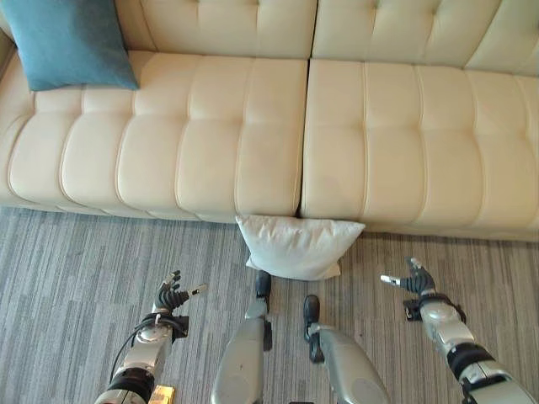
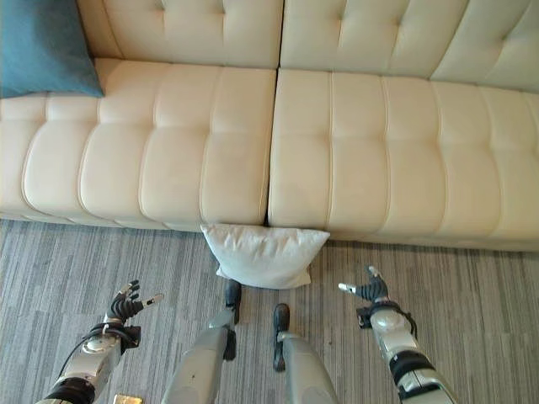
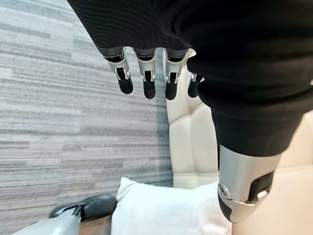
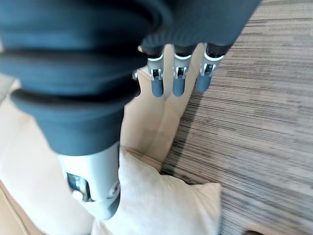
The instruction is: Pick up all the scattered cushions and arrange them neatly on the sofa.
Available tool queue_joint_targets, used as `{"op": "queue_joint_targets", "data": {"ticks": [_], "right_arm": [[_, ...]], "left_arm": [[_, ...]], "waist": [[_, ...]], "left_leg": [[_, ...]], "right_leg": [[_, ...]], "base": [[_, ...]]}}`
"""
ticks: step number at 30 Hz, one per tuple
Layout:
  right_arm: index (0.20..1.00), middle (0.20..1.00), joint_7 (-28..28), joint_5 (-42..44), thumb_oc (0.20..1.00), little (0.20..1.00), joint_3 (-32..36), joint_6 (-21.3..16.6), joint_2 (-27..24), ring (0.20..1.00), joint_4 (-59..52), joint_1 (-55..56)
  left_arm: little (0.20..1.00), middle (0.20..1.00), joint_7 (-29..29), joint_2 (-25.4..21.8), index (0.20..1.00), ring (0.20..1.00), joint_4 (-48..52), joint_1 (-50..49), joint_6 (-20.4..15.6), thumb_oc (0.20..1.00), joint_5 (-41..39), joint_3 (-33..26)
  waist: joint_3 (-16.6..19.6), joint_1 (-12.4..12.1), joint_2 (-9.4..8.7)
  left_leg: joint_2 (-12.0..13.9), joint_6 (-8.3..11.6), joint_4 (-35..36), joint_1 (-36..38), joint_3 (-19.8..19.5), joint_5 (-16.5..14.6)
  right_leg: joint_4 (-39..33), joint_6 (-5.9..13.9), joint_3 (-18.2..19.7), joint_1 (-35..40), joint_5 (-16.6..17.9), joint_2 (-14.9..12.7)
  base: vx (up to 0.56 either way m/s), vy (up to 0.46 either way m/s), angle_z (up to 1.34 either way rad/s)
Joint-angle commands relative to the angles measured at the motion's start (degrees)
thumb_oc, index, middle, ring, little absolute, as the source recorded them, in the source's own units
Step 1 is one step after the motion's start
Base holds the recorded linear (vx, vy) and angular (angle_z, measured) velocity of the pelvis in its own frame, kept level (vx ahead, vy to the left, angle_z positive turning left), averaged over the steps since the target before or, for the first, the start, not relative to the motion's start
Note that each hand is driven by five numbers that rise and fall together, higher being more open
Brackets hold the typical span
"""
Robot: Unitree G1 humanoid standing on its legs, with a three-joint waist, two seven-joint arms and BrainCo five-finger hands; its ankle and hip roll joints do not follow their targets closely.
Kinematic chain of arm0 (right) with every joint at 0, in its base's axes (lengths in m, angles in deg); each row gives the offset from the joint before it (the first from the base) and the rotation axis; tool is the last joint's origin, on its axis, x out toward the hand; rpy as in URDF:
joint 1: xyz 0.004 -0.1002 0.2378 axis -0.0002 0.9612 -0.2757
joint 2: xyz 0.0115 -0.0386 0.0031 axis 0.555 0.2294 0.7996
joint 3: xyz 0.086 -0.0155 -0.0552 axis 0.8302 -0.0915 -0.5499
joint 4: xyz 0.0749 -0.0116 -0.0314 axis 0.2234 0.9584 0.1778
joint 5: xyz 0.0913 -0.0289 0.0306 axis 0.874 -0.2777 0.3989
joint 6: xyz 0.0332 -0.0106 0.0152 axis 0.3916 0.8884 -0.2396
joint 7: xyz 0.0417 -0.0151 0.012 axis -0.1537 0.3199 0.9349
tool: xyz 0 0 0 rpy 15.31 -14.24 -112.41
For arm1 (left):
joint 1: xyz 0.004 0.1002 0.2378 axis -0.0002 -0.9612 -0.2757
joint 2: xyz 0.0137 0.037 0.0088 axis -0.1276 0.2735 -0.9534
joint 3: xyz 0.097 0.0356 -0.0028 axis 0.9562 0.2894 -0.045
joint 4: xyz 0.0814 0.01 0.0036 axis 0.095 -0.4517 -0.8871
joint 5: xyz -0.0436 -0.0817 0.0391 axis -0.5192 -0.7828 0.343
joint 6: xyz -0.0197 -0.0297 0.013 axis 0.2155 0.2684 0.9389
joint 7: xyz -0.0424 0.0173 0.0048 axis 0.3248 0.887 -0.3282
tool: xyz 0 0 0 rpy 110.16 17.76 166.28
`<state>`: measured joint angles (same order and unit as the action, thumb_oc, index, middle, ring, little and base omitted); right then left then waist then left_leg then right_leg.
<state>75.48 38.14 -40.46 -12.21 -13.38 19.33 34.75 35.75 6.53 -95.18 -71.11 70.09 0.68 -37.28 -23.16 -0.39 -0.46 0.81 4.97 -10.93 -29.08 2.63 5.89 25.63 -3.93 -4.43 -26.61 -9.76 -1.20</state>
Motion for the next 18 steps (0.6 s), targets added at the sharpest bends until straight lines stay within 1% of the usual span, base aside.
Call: {"op": "queue_joint_targets", "data": {"ticks": [1,2,3,4,6,7,8,9,10,12,14,16,17,18], "right_arm": [[1.0,1.0,-3.6,4.0,1.0,1.0,-2.4,-1.4,-3.1,1.0,-1.3,-2.7],[1.0,1.0,-3.6,4.0,1.0,1.0,-2.4,-1.4,-3.1,1.0,-1.2,-2.8],[1.0,1.0,-4.2,4.4,1.0,1.0,-2.8,-1.5,-3.5,1.0,-0.7,-4.7],[1.0,1.0,-5.2,5.2,1.0,1.0,-4.9,-1.8,-3.9,1.0,0.1,-9.8],[1.0,1.0,-6.0,5.1,1.0,1.0,-7.2,-2.0,-4.3,1.0,0.4,-14.8],[1.0,1.0,-6.0,5.1,1.0,1.0,-7.2,-2.0,-4.3,1.0,0.5,-15.0],[1.0,1.0,-7.1,5.1,1.0,1.0,-9.6,-2.0,-4.8,1.0,1.5,-20.9],[1.0,1.0,-7.1,5.2,1.0,1.0,-9.7,-2.0,-4.8,1.0,1.6,-21.1],[1.0,1.0,-8.0,5.6,1.0,1.0,-11.6,-2.2,-4.4,1.0,2.0,-26.7],[1.0,1.0,-9.3,6.5,1.0,1.0,-13.4,-2.5,-3.1,1.0,2.0,-31.4],[1.0,1.0,-10.2,8.4,1.0,1.0,-16.0,-2.9,-1.4,1.0,2.8,-37.7],[1.0,1.0,-11.1,10.1,1.0,1.0,-17.5,-3.3,0.6,1.0,4.0,-42.1],[1.0,1.0,-11.1,10.1,1.0,1.0,-17.4,-3.4,0.5,1.0,4.1,-42.3],[1.0,1.0,-11.7,11.3,1.0,1.0,-19.2,-3.8,2.9,1.0,4.6,-46.2]], "left_arm": [[1.0,1.0,3.3,-1.4,1.0,1.0,0.1,4.2,-3.1,1.0,-3.8,0.7],[1.0,1.0,3.3,-1.4,1.0,1.0,0.1,4.2,-3.1,1.0,-3.8,0.7],[1.0,1.0,3.8,-2.1,1.0,1.0,0.1,6.0,-3.3,1.0,-4.2,1.3],[1.0,1.0,4.5,-3.2,1.0,1.0,0.8,10.0,-3.7,1.0,-4.8,2.8],[1.0,1.0,5.0,-4.8,1.0,1.0,0.9,14.0,-3.9,1.0,-5.0,4.2],[1.0,1.0,5.0,-4.8,1.0,1.0,0.8,14.2,-3.9,1.0,-5.0,4.1],[1.0,1.0,5.3,-6.3,1.0,1.0,0.2,19.0,-3.7,1.0,-5.1,5.8],[1.0,1.0,5.3,-6.3,1.0,1.0,0.1,19.1,-3.7,1.0,-5.1,5.8],[1.0,1.0,5.6,-7.8,1.0,1.0,-1.7,24.8,-3.6,1.0,-4.5,8.3],[1.0,1.0,6.3,-8.4,1.0,1.0,-3.1,29.9,-3.3,1.0,-3.7,10.8],[1.0,1.0,6.5,-8.6,1.0,1.0,-5.5,37.2,-2.8,1.0,-3.2,14.7],[1.0,1.0,6.5,-7.8,1.0,1.0,-7.4,43.0,-2.4,1.0,-2.9,17.7],[1.0,1.0,6.4,-7.8,1.0,1.0,-7.6,43.3,-2.5,1.0,-3.0,17.8],[1.0,1.0,6.4,-6.1,1.0,1.0,-9.2,48.0,-2.1,1.0,-3.0,20.2]], "waist": [[-0.7,1.1,0.1],[-0.6,1.1,0.11],[-1.2,1.3,0.15],[-2.4,1.7,0.35],[-2.8,2.0,0.51],[-2.6,2.0,0.53],[-3.0,2.0,0.78],[-2.8,2.0,0.82],[-3.2,2.2,0.85],[-3.4,2.3,0.97],[-3.0,2.2,1.25],[-2.6,2.1,1.58],[-2.7,2.1,1.57],[-2.5,1.8,1.98]], "left_leg": [[2.0,-2.92,-14.8,-4.1,1.1,-12.4],[2.1,-2.92,-15.0,-4.4,1.1,-12.5],[2.3,-2.97,-17.4,-7.7,1.1,-13.0],[3.0,-3.04,-22.3,-14.2,1.3,-14.1],[3.3,-3.23,-26.5,-21.0,1.2,-14.9],[3.3,-3.24,-26.8,-21.4,1.2,-15.0],[3.4,-3.52,-31.1,-27.8,1.0,-16.0],[3.4,-3.52,-31.4,-28.3,1.0,-16.1],[3.4,-3.81,-35.1,-34.3,0.8,-17.0],[3.1,-4.34,-37.7,-38.5,0.7,-17.8],[2.4,-4.8,-39.6,-41.8,0.8,-18.6],[1.7,-5.12,-40.8,-44.1,0.4,-18.9],[1.7,-5.13,-40.9,-44.3,0.4,-18.9],[1.2,-5.58,-42.0,-45.8,0.2,-19.2]], "right_leg": [[0.9,6.36,0.7,-6.3,1.8,-2.4],[1.1,6.36,0.7,-6.6,1.8,-2.4],[3.4,6.21,0.7,-9.8,1.3,-2.5],[7.8,5.93,1.3,-16.4,0.8,-2.6],[11.2,5.69,2.0,-22.9,0.4,-2.4],[11.4,5.69,2.0,-23.3,0.3,-2.4],[15.1,5.53,2.5,-29.5,-0.1,-2.5],[15.3,5.52,2.4,-29.9,-0.2,-2.4],[18.4,5.44,3.3,-35.6,-0.6,-2.5],[20.8,5.28,3.9,-39.8,-1.0,-2.7],[22.9,5.13,4.2,-43.4,-1.6,-2.6],[24.3,4.97,4.5,-45.7,-2.0,-2.8],[24.4,4.97,4.5,-45.9,-2.1,-2.9],[25.9,4.74,4.6,-47.5,-2.6,-3.0]], "base": [[-0.11,0.01,0.05],[-0.09,0.005,-0.07],[-0.14,0.01,-0.04],[-0.17,0.007,-0.04],[-0.11,0.021,-0.04],[-0.06,0.032,-0.11],[-0.03,0.018,-0.1],[-0.02,0.045,-0.11],[0.0,0.045,-0.1],[0.02,0.047,-0.06],[0.04,0.025,-0.03],[0.02,0.01,0.0],[0.0,0.0,0.0],[0.0,0.0,0.0]]}}
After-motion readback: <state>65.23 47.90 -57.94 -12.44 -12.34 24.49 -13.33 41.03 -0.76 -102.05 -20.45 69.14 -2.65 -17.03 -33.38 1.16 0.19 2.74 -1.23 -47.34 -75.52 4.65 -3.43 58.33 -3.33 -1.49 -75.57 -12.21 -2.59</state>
